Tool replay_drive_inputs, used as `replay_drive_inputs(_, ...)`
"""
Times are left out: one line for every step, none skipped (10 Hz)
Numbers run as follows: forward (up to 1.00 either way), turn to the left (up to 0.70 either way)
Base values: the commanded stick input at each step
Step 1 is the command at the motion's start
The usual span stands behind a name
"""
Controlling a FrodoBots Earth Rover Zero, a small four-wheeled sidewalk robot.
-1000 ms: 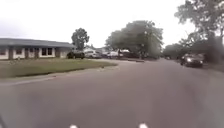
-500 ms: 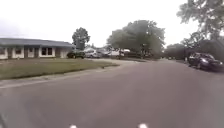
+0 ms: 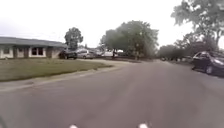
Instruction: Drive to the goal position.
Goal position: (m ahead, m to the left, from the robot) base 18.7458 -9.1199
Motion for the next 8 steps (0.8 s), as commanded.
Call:
replay_drive_inputs(1.00,0.00)
replay_drive_inputs(1.00,0.00)
replay_drive_inputs(1.00,0.00)
replay_drive_inputs(1.00,0.00)
replay_drive_inputs(1.00,0.00)
replay_drive_inputs(1.00,0.00)
replay_drive_inputs(1.00,0.00)
replay_drive_inputs(1.00,0.00)
